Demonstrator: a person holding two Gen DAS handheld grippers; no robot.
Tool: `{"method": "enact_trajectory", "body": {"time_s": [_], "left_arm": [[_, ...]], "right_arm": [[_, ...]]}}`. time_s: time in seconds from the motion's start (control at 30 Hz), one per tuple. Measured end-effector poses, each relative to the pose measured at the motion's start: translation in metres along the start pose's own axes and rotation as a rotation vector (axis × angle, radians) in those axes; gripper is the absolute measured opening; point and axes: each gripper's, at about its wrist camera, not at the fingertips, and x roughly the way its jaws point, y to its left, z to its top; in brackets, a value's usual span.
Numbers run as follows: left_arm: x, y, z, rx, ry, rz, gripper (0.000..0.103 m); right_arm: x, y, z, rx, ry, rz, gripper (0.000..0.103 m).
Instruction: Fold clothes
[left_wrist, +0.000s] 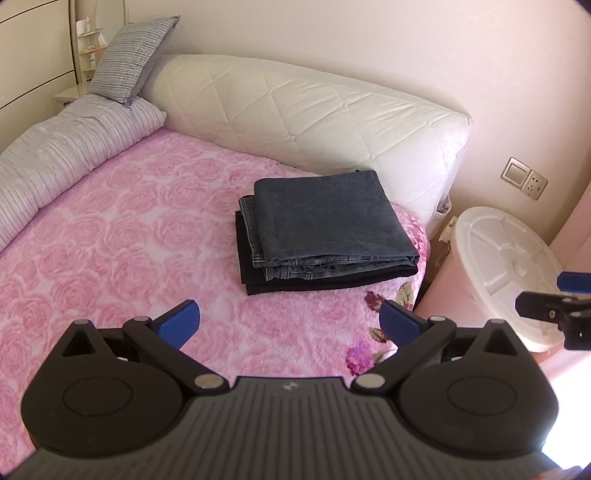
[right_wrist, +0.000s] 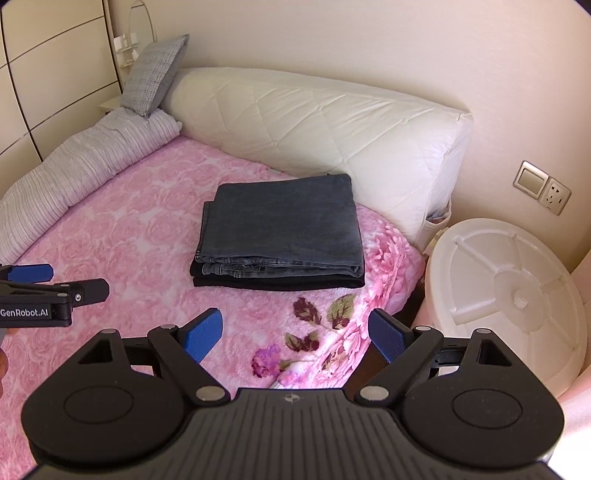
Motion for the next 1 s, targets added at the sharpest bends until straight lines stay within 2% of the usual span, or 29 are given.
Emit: {"method": "enact_trajectory", "body": {"time_s": [1.0], "left_arm": [[-0.023, -0.005, -0.018, -0.040, 0.011, 0.035, 0.102]], "right_arm": [[-0.021, 0.015, -0.014, -0.039, 0.023, -0.025, 0.088]]}}
